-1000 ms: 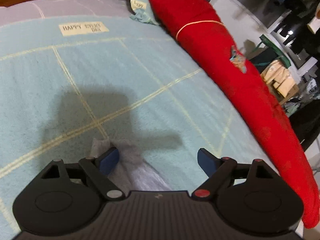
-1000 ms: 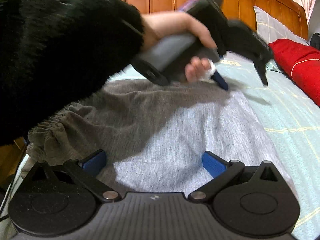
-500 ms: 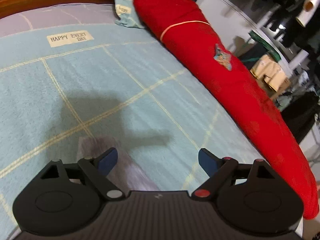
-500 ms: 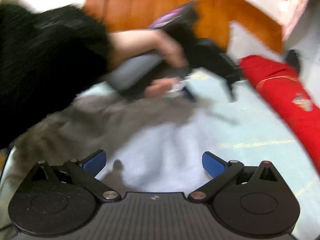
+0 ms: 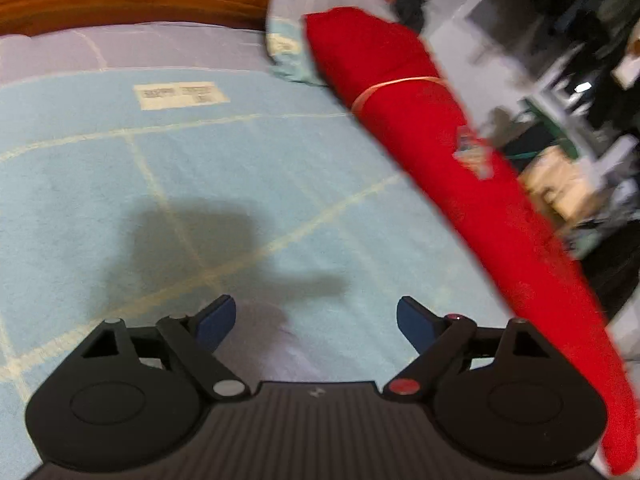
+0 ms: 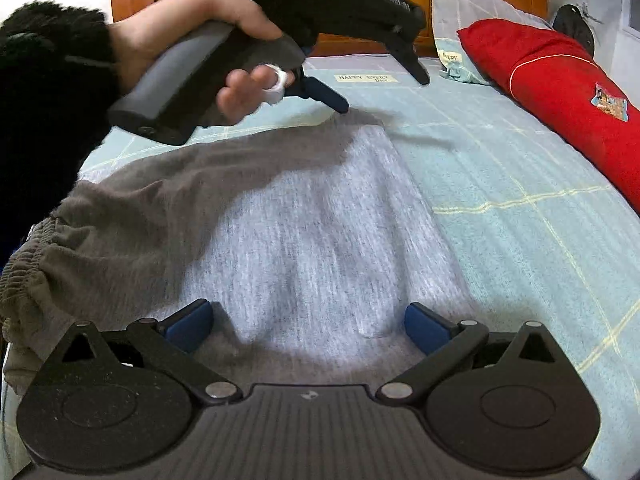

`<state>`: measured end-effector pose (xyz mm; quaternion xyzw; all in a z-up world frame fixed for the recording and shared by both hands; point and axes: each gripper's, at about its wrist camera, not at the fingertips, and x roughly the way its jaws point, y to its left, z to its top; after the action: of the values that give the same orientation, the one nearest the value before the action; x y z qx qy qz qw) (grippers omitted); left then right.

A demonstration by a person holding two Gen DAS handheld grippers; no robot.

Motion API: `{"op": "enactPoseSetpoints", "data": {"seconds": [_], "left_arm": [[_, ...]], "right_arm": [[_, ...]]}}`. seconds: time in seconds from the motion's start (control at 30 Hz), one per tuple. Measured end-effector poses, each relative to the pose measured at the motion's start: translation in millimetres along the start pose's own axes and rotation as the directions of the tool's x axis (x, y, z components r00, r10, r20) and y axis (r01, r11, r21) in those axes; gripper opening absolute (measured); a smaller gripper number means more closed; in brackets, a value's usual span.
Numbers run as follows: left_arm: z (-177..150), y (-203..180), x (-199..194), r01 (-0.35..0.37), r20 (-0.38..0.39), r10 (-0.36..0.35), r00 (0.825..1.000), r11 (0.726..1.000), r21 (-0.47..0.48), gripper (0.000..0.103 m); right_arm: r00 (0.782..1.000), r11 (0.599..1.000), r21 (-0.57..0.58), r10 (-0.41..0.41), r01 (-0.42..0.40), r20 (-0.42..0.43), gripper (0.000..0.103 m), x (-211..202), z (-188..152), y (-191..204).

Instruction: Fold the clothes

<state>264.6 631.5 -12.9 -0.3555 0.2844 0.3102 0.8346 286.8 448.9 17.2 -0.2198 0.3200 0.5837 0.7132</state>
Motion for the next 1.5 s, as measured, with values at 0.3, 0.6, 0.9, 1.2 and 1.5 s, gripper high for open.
{"op": "enactPoseSetpoints", "data": {"seconds": [0.3,0.6,0.9,1.2,1.5], "left_arm": [[1,17,11,0.078,-0.011,-0.080,0.997,0.993,-0.091,0.087],[11,-18,-17,0.183,-0.035,-0.183,0.983,0.983,0.020,0.088],[3,-7,23,0.096,-0.088,-0.093,0.992,0.995,0.036,0.088],[11,-1,-20,0.173,-0.012,-0.173,0.985,0.984,0.036,0.089],[-2,13,2,0.094,-0.090,-0.092,0.992,0.995,0.026,0.087]], "right_arm": [[1.000,1.000,-0.013,0.012,-0.011,0.010,0.103,21,13,-12],[1.000,1.000,-0.016,0.011,-0.011,0.017,0.103,22,9,-9],[1.000,1.000,-0.022,0.008,-0.008,0.017,0.103,26,11,-12],[0.999,0.999,-0.025,0.021,-0.020,0.026,0.103,27,10,-13],[0.999,0.999,-0.029,0.028,-0.027,0.044,0.103,29,8,-14]]}}
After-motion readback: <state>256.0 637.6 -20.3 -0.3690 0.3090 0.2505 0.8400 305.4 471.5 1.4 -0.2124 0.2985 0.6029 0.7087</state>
